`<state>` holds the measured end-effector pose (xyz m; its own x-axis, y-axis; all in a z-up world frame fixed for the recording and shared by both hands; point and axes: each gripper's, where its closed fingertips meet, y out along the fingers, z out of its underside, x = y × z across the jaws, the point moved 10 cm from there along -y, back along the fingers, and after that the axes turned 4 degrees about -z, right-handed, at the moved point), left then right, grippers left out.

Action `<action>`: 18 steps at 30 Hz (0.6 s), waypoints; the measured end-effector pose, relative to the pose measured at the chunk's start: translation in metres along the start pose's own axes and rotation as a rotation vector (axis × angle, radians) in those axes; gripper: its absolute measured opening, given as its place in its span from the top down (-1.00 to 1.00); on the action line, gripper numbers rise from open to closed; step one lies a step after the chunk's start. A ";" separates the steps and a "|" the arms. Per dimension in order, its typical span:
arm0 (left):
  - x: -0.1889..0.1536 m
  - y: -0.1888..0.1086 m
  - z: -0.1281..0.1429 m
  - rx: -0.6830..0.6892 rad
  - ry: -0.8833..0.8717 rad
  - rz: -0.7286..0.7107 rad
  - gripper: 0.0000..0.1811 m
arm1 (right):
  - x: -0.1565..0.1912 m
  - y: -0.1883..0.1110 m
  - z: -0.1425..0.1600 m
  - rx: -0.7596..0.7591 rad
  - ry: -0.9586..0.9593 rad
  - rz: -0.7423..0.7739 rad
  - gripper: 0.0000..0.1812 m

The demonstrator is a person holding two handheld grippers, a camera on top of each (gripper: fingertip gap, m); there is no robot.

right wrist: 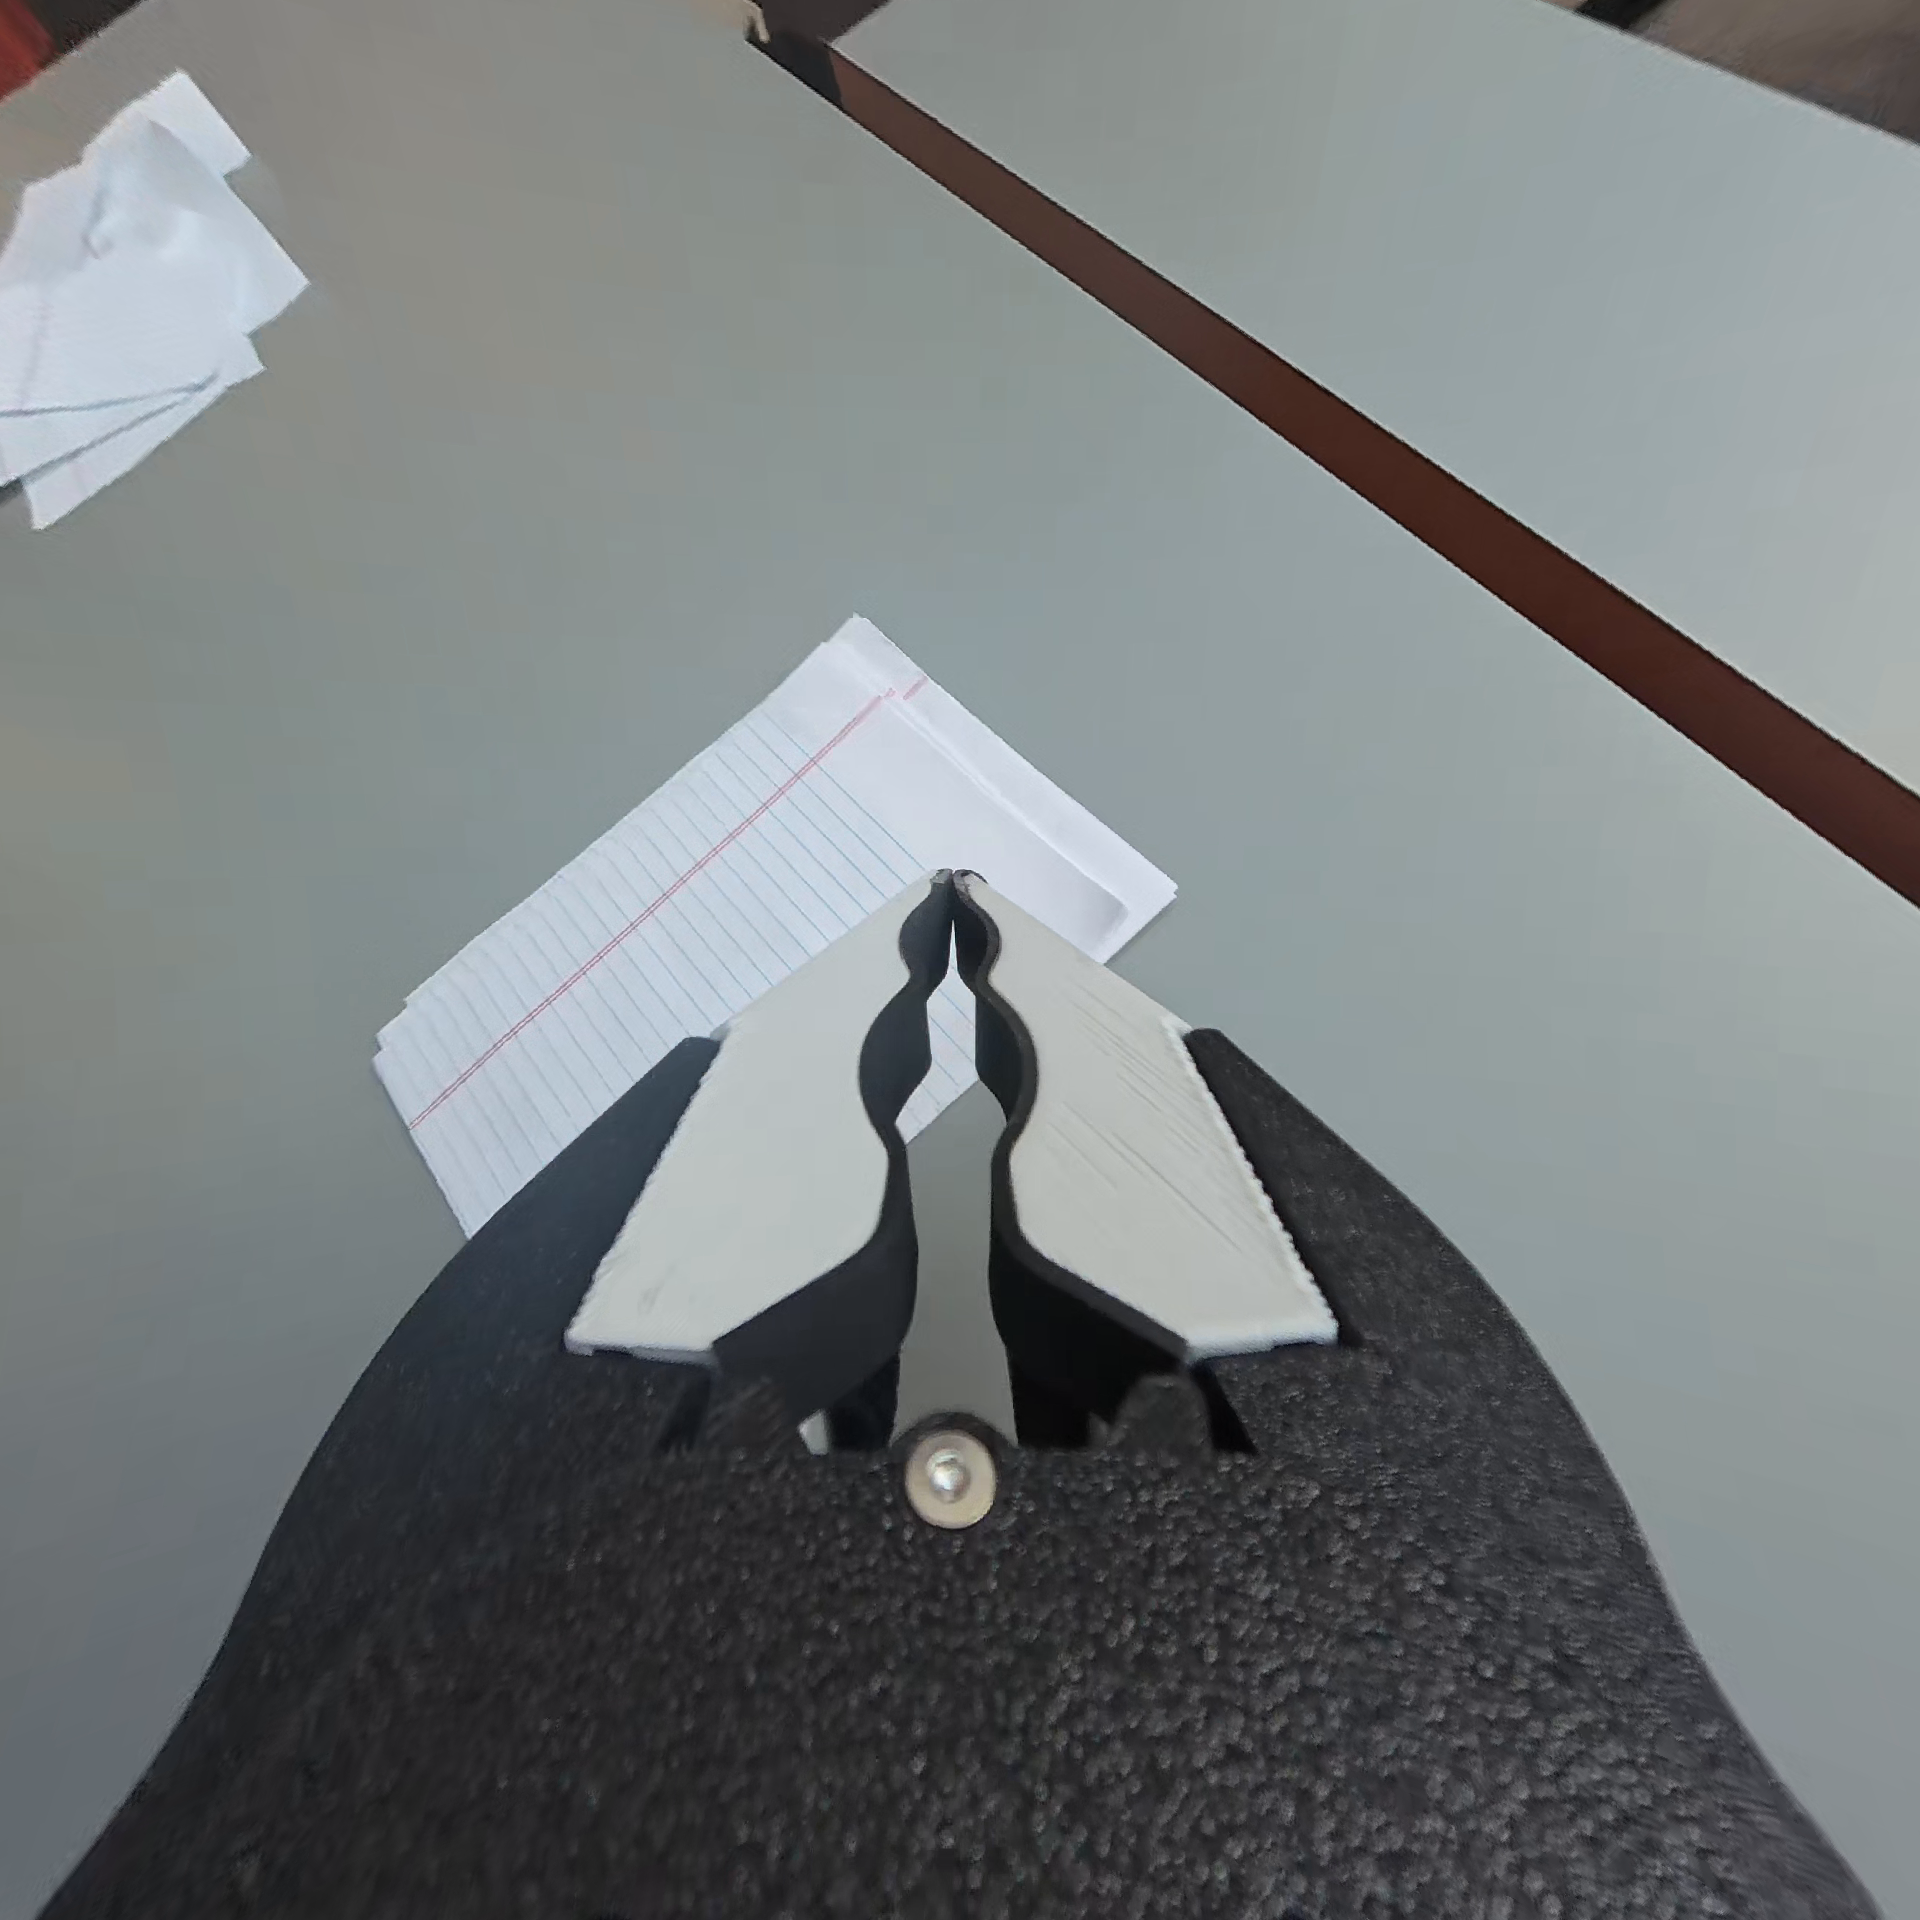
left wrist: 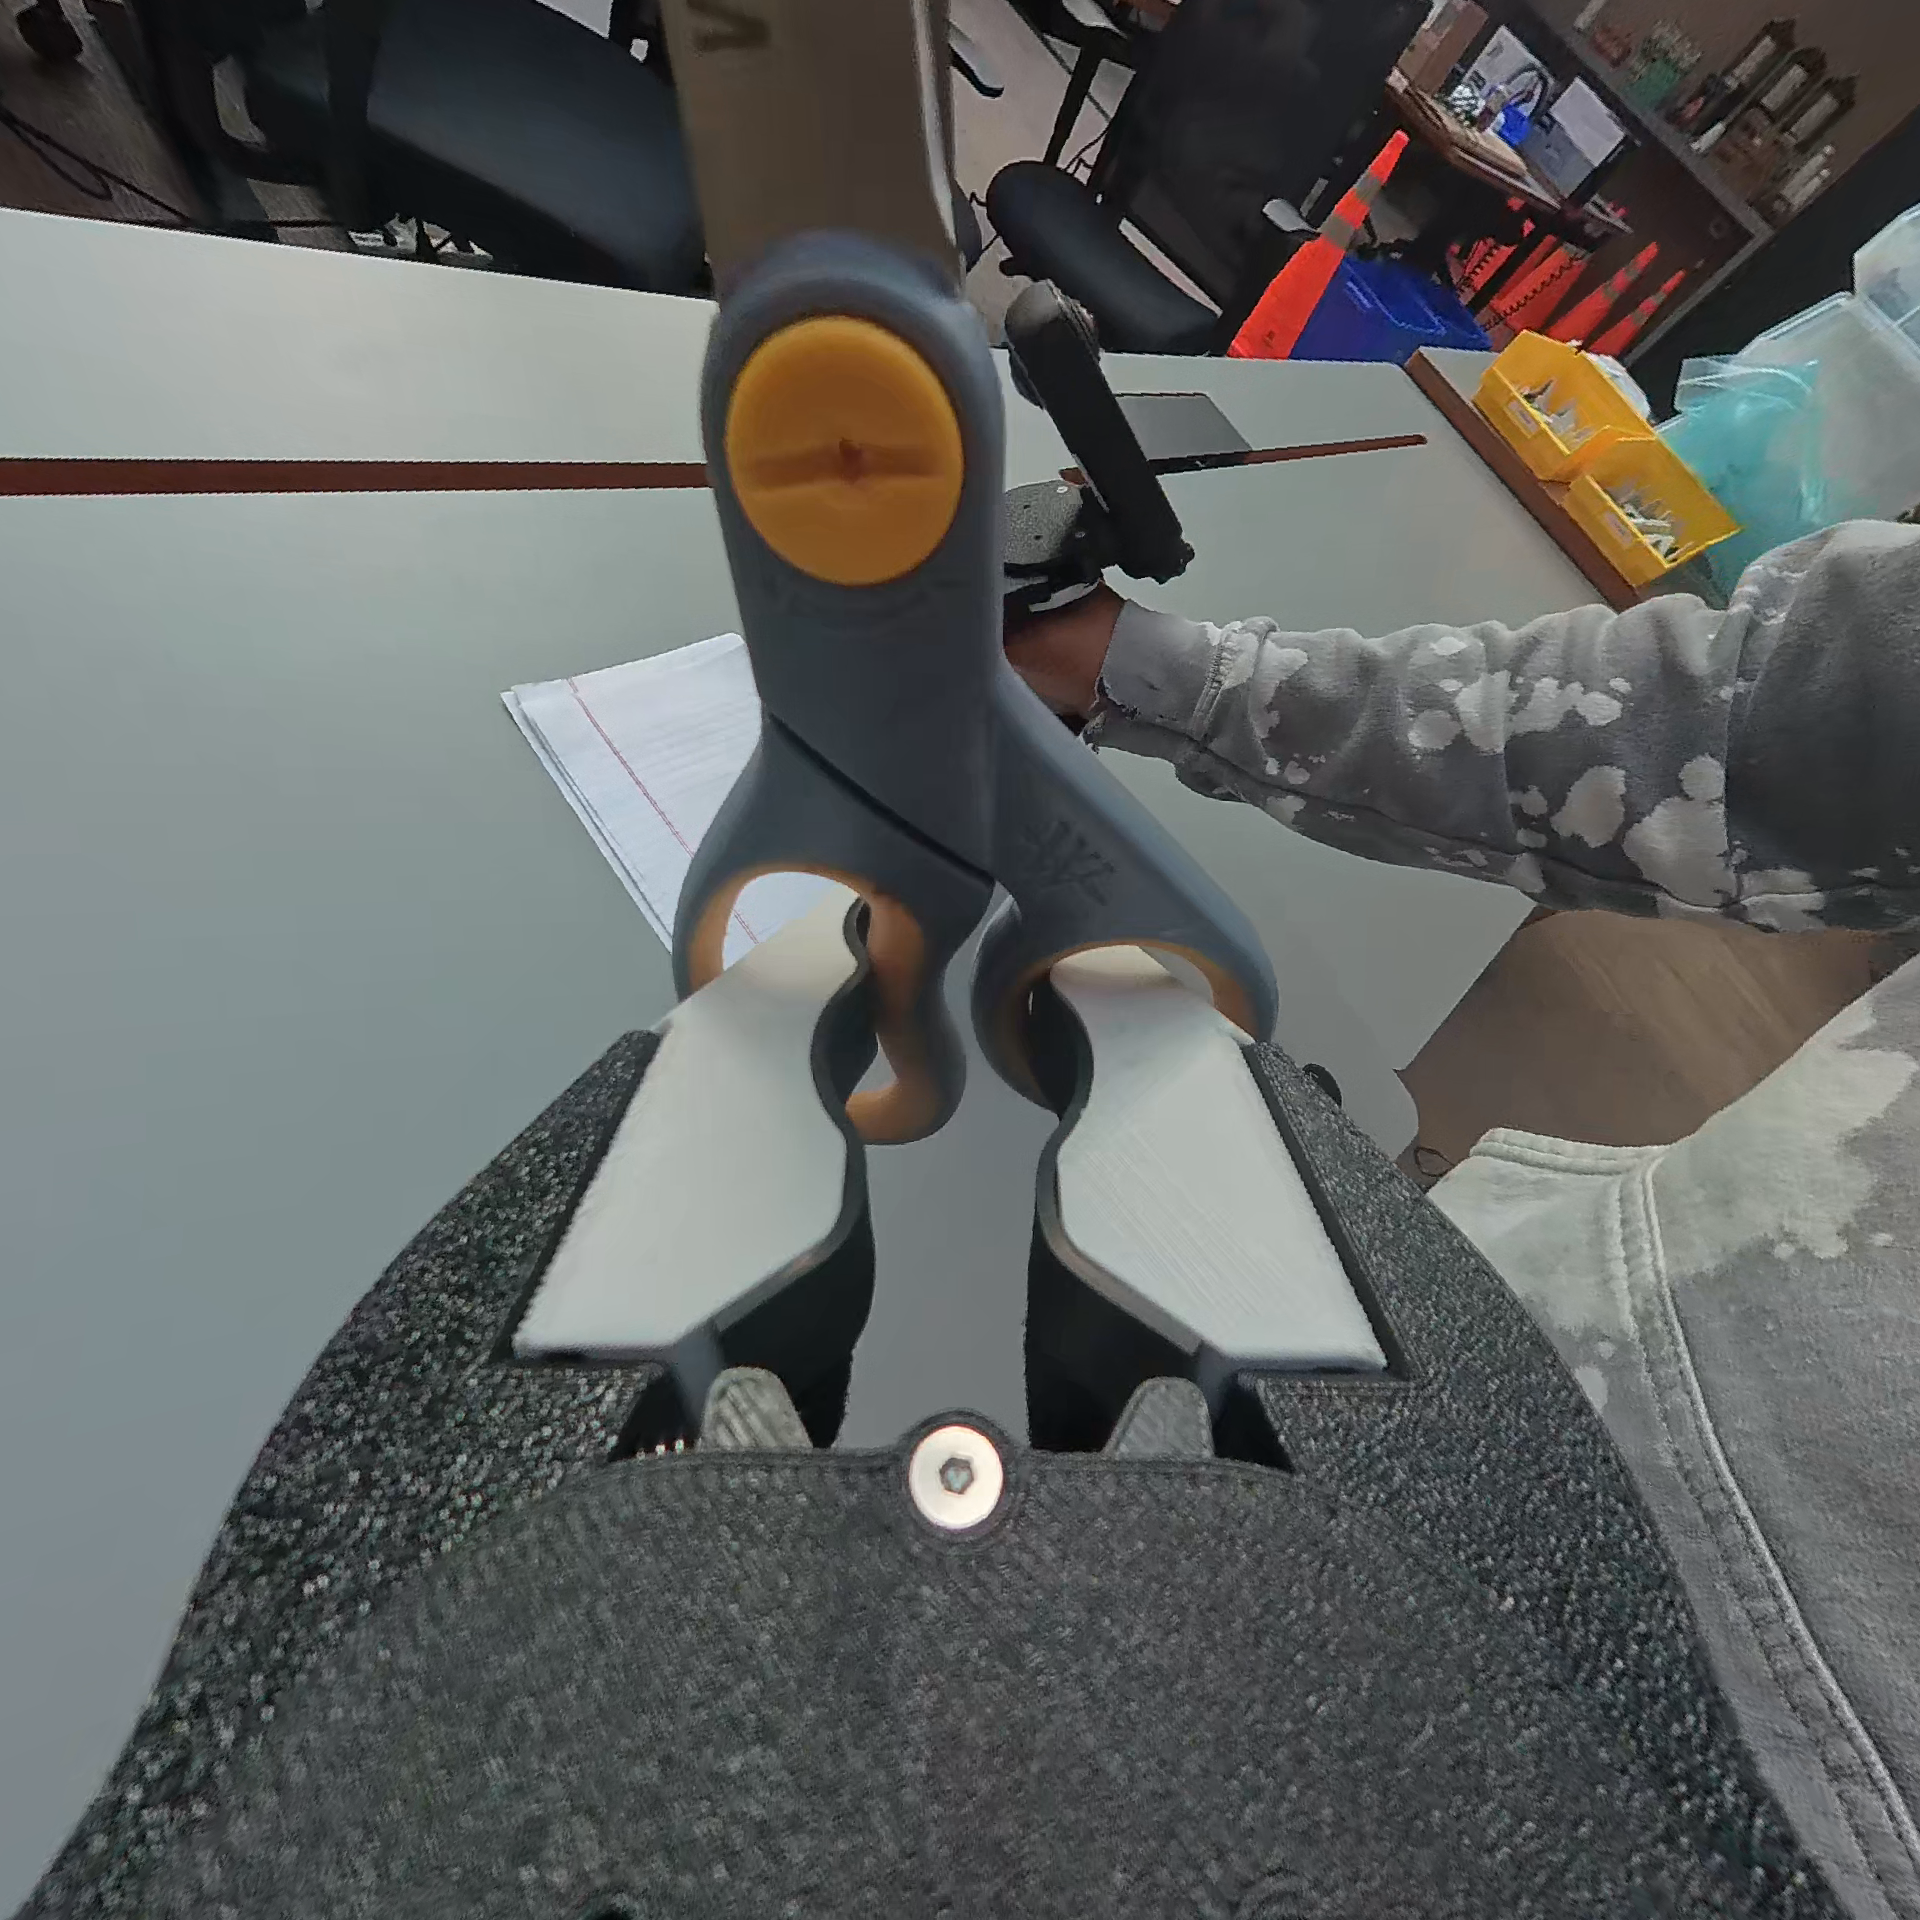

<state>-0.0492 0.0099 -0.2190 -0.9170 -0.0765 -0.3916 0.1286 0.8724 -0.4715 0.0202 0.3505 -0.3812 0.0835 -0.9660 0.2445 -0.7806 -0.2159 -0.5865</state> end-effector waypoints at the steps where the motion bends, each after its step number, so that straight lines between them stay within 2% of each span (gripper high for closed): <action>1: -0.001 0.001 -0.001 0.004 0.002 0.001 0.75 | 0.006 -0.004 -0.002 -0.025 -0.030 -0.024 1.00; 5: -0.004 0.001 -0.004 0.010 0.005 0.010 0.75 | 0.011 -0.008 0.007 0.042 -0.097 0.029 1.00; 6: -0.004 0.002 -0.004 0.009 0.000 0.016 0.75 | 0.011 -0.003 0.010 0.062 -0.107 0.026 0.91; 8: -0.005 0.003 -0.003 0.015 -0.001 0.024 0.74 | 0.013 0.014 0.014 0.155 -0.111 -0.047 0.28; 9: -0.005 0.004 -0.002 0.019 0.001 0.026 0.74 | 0.016 0.024 0.015 0.217 -0.118 -0.085 0.05; 11: -0.007 0.004 -0.003 0.023 0.008 0.027 0.75 | 0.022 0.040 0.018 0.318 -0.199 -0.088 -0.10; 13: -0.009 0.002 -0.002 0.025 0.014 0.025 0.74 | 0.024 0.047 0.021 0.334 -0.308 -0.029 -0.02; 16: -0.009 -0.004 0.000 0.020 0.012 0.009 0.75 | 0.021 0.047 0.018 0.323 -0.272 0.003 0.18; 18: -0.008 -0.009 0.002 0.009 -0.001 0.001 0.75 | 0.021 0.043 0.020 0.295 -0.276 0.016 0.68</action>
<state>-0.0420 0.0020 -0.2136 -0.9163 -0.0759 -0.3932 0.1333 0.8681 -0.4782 0.0005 0.3182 -0.4169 0.2674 -0.9627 0.0407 -0.5752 -0.1934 -0.7949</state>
